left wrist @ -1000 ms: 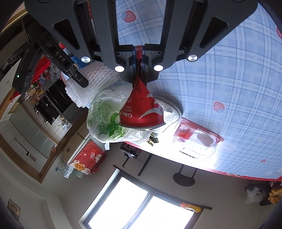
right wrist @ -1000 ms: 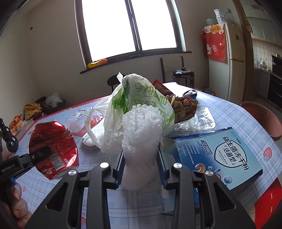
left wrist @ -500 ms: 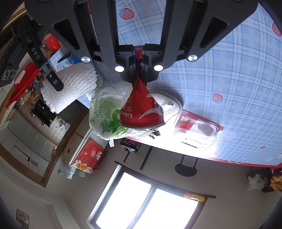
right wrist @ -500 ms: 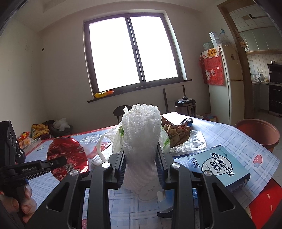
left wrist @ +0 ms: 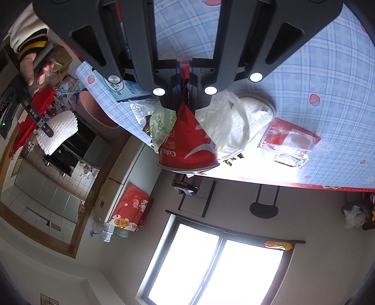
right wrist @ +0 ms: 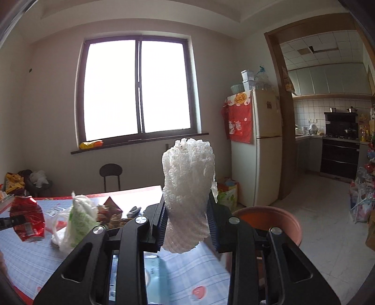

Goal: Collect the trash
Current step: 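Carry the can and foam net to the bucket and release both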

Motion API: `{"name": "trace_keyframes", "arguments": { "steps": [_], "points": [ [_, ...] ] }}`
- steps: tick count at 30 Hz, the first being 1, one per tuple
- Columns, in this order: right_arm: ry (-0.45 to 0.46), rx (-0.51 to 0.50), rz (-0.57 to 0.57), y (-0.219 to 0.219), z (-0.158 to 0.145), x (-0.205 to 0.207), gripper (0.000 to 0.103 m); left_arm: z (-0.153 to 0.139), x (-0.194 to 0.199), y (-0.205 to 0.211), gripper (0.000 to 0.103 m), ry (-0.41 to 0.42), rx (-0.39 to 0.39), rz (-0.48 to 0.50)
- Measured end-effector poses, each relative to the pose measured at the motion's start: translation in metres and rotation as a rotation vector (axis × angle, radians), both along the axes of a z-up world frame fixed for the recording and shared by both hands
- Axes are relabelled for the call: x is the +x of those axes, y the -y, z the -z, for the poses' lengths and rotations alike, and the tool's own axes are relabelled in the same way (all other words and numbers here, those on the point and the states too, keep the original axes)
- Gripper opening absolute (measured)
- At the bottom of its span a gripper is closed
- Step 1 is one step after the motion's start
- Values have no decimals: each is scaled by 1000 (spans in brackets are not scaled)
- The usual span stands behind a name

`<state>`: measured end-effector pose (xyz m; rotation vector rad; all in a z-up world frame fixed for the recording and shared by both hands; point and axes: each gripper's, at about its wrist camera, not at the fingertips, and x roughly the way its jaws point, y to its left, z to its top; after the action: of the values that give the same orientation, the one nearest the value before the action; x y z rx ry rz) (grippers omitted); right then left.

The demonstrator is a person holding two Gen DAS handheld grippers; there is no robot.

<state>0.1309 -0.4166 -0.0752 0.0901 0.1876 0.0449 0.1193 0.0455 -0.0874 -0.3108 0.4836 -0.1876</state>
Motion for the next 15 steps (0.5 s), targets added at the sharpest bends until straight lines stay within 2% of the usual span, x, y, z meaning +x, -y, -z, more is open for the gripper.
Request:
{"name": "trace_keyframes", "arguments": {
  "steps": [3, 8, 12, 15],
  "points": [
    [-52, -15, 80, 50, 8, 31, 30, -10, 11, 27, 8, 15, 14, 26],
    [-169, 67, 152, 114, 38, 86, 30, -24, 36, 71, 8, 17, 32, 69],
    [-227, 82, 173, 133, 62, 121, 30, -34, 50, 109, 8, 36, 72, 96],
    [-273, 105, 175, 145, 76, 143, 35, -39, 63, 130, 8, 38, 84, 119]
  ]
}}
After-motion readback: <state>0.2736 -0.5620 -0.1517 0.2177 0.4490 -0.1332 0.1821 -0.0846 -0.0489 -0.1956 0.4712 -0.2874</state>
